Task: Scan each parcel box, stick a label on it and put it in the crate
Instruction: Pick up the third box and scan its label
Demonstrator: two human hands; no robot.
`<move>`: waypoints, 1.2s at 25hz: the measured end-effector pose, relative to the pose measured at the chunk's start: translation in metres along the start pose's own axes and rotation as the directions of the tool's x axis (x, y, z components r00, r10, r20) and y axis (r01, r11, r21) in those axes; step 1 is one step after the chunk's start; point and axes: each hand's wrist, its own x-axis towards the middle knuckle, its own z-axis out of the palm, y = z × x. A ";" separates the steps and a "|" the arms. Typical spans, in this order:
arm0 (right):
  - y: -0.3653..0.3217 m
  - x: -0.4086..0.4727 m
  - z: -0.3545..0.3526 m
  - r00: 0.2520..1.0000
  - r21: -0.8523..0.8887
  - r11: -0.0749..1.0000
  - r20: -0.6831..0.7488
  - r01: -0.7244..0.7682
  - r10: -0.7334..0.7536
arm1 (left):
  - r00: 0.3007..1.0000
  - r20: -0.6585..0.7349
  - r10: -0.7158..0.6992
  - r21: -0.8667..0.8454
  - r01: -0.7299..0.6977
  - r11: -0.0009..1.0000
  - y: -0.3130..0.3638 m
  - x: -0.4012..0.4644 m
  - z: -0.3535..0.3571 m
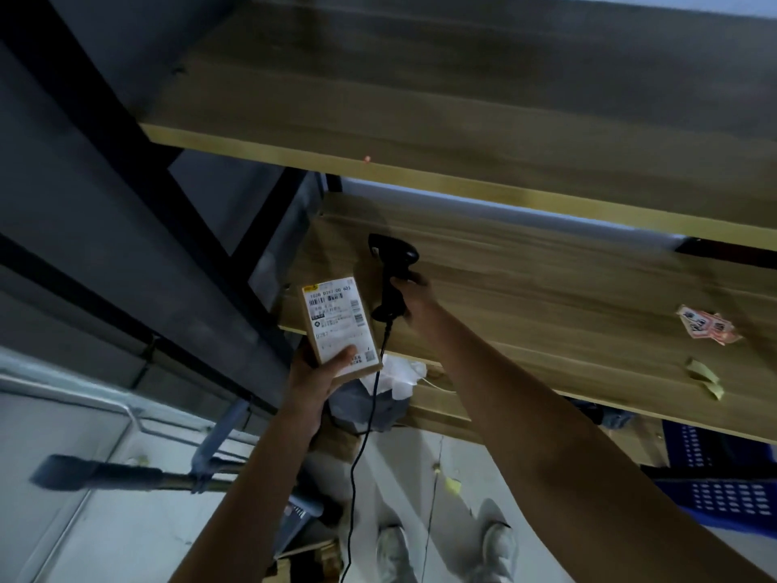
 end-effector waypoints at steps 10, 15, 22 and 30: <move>0.012 0.019 0.004 0.956 -0.676 0.703 0.008 0.222 -0.294 | 1.000 0.029 -0.006 0.026 0.005 1.000 -0.018 0.002 -0.006; 0.006 0.026 -0.013 0.960 -0.686 0.702 -0.019 0.192 -0.281 | 0.999 0.042 -0.016 0.015 0.015 1.000 -0.010 0.005 0.012; -0.002 -0.063 -0.079 0.938 -0.413 0.844 0.106 0.344 -0.330 | 0.988 0.143 -0.063 0.132 0.044 0.990 0.001 0.005 0.081; -0.023 -0.107 -0.203 0.949 -0.267 0.915 0.002 0.303 -0.314 | 0.943 0.331 -0.041 0.450 -0.119 0.885 -0.031 -0.008 0.200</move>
